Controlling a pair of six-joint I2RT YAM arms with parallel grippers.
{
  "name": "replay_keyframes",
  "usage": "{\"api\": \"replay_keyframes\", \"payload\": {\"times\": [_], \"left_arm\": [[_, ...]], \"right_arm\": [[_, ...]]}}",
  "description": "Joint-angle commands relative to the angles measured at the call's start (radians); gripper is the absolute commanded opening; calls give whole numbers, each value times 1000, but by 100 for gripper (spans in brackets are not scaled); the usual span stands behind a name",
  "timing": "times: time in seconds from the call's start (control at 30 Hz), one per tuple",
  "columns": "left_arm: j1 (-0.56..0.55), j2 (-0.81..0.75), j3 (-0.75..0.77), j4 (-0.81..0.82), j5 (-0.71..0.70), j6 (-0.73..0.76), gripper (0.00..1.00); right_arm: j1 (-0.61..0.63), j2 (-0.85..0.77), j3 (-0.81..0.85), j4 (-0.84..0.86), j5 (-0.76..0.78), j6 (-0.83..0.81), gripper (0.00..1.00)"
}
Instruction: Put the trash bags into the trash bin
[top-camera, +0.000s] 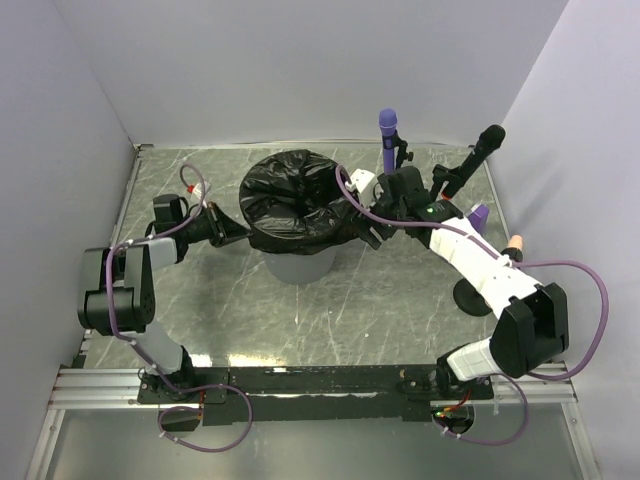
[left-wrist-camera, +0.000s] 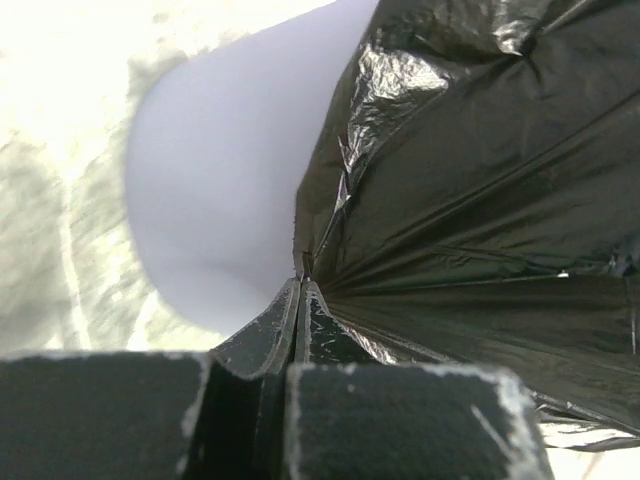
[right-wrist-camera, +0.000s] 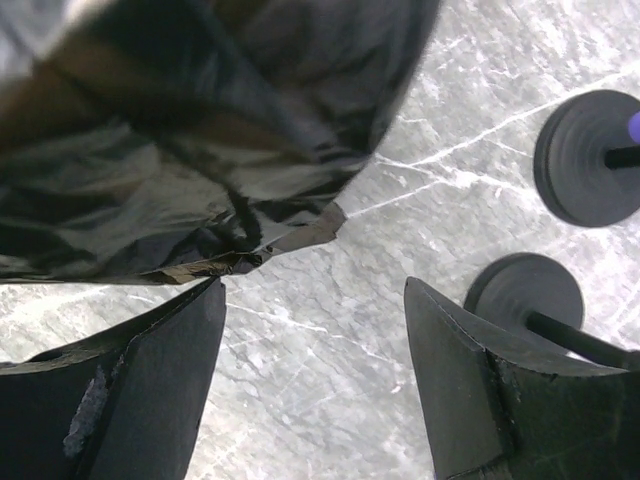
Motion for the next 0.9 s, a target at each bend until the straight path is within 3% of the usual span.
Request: {"api": "replay_keyframes", "payload": {"times": [0.0, 0.17, 0.33, 0.53, 0.63, 0.73, 0.77, 0.8, 0.87], "left_arm": [[-14, 29, 30, -141, -33, 178, 1], [-17, 31, 22, -240, -68, 294, 1], [-17, 4, 26, -254, -53, 302, 1], [-17, -19, 49, -293, -14, 299, 1], [-16, -29, 54, -333, 5, 325, 1], [-16, -36, 62, -362, 12, 337, 1], [-14, -36, 69, -362, 12, 340, 1], [-14, -34, 74, -391, 12, 346, 1], [-13, -29, 89, -414, 1, 360, 1]], "right_arm": [[-8, -52, -42, 86, -34, 23, 78], [-8, -108, -111, 132, -121, -3, 77], [1, -223, -256, 236, -221, -97, 82], [76, -239, -367, 401, -102, -161, 86], [84, -240, -370, 425, -167, -173, 98], [116, -254, -408, 508, -116, -158, 99], [125, -247, -412, 531, -77, -148, 98], [128, -236, -413, 571, -31, -132, 90], [128, -207, -405, 594, -13, -129, 58]]}}
